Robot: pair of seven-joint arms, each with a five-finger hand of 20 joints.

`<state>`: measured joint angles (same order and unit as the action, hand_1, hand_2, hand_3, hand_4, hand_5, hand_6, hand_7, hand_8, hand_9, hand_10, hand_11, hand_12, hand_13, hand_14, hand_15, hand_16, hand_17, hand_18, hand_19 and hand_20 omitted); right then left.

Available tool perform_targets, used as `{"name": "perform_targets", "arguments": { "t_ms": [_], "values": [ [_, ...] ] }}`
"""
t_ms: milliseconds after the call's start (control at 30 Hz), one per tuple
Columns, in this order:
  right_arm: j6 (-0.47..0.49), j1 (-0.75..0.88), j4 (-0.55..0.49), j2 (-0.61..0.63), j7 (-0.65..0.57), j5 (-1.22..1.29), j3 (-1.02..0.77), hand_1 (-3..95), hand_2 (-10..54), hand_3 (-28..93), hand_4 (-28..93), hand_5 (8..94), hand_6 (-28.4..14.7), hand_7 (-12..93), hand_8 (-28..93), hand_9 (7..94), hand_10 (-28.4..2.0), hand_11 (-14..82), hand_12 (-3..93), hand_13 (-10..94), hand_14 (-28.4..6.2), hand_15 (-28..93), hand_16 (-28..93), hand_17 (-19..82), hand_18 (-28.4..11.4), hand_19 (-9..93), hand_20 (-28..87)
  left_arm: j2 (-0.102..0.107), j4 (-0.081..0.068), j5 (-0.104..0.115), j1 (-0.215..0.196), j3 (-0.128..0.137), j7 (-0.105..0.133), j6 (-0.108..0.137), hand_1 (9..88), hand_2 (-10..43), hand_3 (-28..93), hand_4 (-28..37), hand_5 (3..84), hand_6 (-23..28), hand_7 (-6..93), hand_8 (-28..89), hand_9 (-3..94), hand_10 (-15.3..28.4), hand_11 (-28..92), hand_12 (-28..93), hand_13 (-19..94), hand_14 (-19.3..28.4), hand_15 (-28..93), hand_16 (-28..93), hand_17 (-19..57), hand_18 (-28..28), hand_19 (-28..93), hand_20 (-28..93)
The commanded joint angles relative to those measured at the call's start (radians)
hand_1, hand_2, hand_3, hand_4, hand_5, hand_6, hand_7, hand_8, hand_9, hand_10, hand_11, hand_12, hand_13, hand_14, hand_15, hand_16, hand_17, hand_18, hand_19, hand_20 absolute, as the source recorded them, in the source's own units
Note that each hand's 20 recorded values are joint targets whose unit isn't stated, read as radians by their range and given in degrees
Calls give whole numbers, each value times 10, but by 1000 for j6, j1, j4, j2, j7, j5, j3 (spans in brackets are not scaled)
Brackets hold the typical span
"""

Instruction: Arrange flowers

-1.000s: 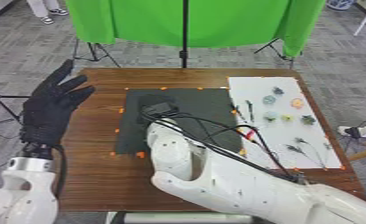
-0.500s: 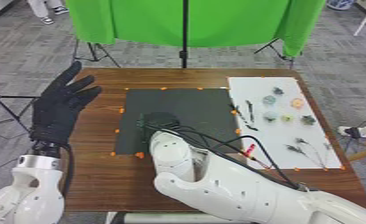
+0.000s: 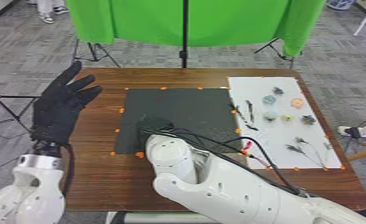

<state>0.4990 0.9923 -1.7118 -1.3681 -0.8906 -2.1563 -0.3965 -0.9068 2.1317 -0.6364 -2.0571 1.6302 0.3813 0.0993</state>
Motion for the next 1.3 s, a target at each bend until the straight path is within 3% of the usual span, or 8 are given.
{"name": "perform_targets", "arguments": {
  "t_ms": [33, 100, 167, 333, 467, 900, 1067, 1300],
  "values": [
    [170, 187, -10, -82, 161, -198, -125, 342, 40, 751, -242, 736, -88, 132, -113, 759, -182, 506, 201, 746, -125, 770, 143, 364, -281, 932, 362, -31, 38, -5, -85, 49, -41, 24, 237, 53, 795, -248, 339, 64, 132, -102, 336, 185, 213, 115, 268, 272, 497, -66, -66, 284, 537, 158],
    [188, 205, -18, -84, 158, -196, -136, 341, 40, 751, -242, 737, -88, 132, -112, 759, -183, 507, 200, 746, -125, 770, 141, 363, -281, 932, 360, -47, 41, -13, -86, 59, -74, 19, 237, 52, 795, -247, 339, 65, 132, -102, 336, 184, 214, 115, 268, 272, 497, -66, -66, 284, 537, 159],
    [204, 229, -27, -98, 168, -209, -169, 338, 39, 753, -241, 738, -88, 132, -112, 760, -183, 506, 199, 747, -125, 772, 139, 364, -281, 932, 359, -38, 47, -7, -105, 63, -58, 26, 237, 52, 796, -247, 339, 65, 132, -102, 336, 185, 214, 115, 268, 272, 498, -66, -66, 284, 537, 159],
    [251, 302, -80, -113, 227, -265, -265, 324, 35, 745, -241, 753, -81, 141, -109, 771, -183, 505, 196, 757, -122, 771, 135, 378, -283, 932, 360, -70, 78, -12, -177, 107, -82, 39, 237, 53, 795, -248, 340, 66, 131, -102, 336, 185, 215, 115, 268, 273, 501, -67, -66, 284, 538, 160],
    [230, 315, -154, -78, 213, -199, -338, 315, 29, 741, -237, 765, -70, 159, -108, 776, -182, 504, 197, 762, -124, 770, 136, 383, -283, 932, 365, -88, 93, -8, -228, 127, -70, 55, 236, 53, 795, -247, 340, 66, 130, -102, 336, 185, 215, 114, 267, 274, 501, -67, -66, 284, 538, 161],
    [-145, 347, -403, 190, 43, 281, -650, 292, 29, 737, -228, 702, -70, 155, -115, 738, -202, 390, 167, 713, -150, 672, 116, 326, -283, 891, 234, -90, 93, 16, -277, 137, -2, 67, 224, 52, 792, -266, 343, 65, 129, -101, 336, 184, 213, 114, 267, 273, 500, -67, -66, 284, 537, 165],
    [-327, 519, -432, 224, 83, 765, -961, 290, 25, 755, -240, 631, -66, 165, -119, 671, -209, 337, 157, 633, -171, 634, 99, 246, -273, 795, 192, -106, 85, 17, -274, 129, -9, 57, 216, 55, 789, -277, 346, 63, 127, -101, 336, 184, 211, 115, 267, 273, 499, -67, -66, 284, 534, 166],
    [-440, 774, -525, 391, 86, 639, -1173, 290, 21, 761, -250, 575, -61, 176, -131, 636, -215, 321, 145, 592, -184, 637, 87, 227, -259, 796, 203, -109, 87, 12, -275, 122, -9, 53, 213, 57, 790, -282, 347, 60, 124, -101, 336, 183, 208, 115, 267, 273, 498, -66, -66, 284, 532, 168]
  ]
}}
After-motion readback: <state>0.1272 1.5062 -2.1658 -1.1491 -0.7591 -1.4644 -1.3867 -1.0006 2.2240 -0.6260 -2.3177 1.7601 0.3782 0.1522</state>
